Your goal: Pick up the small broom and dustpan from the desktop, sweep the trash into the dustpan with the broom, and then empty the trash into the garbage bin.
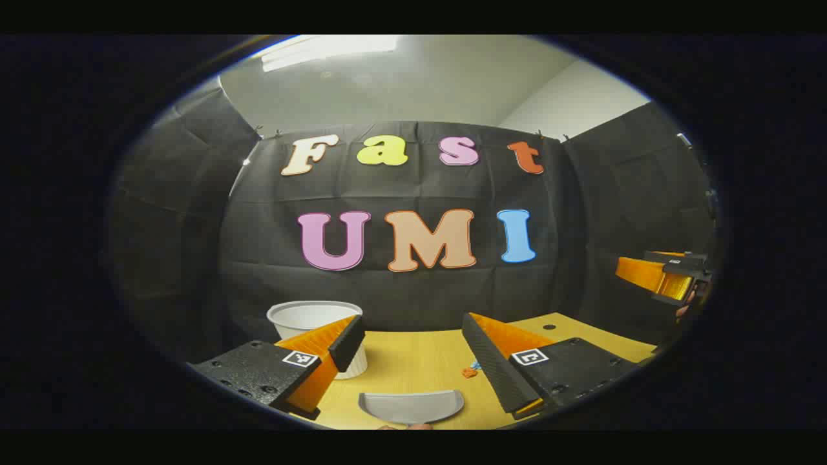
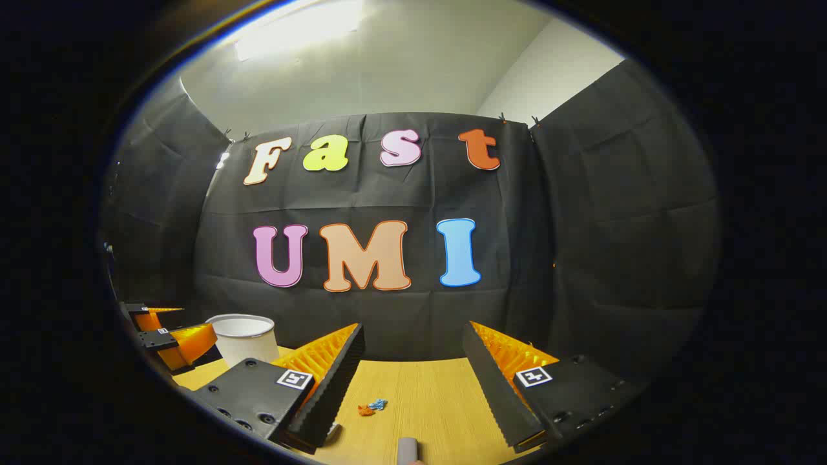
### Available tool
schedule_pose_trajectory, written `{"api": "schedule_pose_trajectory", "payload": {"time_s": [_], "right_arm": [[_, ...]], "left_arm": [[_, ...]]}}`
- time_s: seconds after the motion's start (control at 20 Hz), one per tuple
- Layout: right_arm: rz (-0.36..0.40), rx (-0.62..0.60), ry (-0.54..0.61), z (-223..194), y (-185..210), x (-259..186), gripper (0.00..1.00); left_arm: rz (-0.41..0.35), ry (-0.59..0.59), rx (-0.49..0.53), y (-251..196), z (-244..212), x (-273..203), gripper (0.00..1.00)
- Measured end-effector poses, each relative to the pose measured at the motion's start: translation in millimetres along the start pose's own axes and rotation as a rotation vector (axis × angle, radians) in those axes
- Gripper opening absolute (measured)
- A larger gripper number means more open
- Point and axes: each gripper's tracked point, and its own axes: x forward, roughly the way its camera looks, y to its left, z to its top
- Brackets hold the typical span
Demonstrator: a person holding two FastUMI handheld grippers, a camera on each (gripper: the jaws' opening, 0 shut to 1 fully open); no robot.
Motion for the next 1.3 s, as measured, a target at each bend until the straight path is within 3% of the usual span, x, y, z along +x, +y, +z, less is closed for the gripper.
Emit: {"api": "schedule_pose_trajectory", "payload": {"time_s": [1.3], "right_arm": [[0.059, -0.030, 0.033, -5, 22, -7, 0.98]], "left_arm": [[0.034, -0.007, 0.023, 5, 2, -6, 0.92]]}}
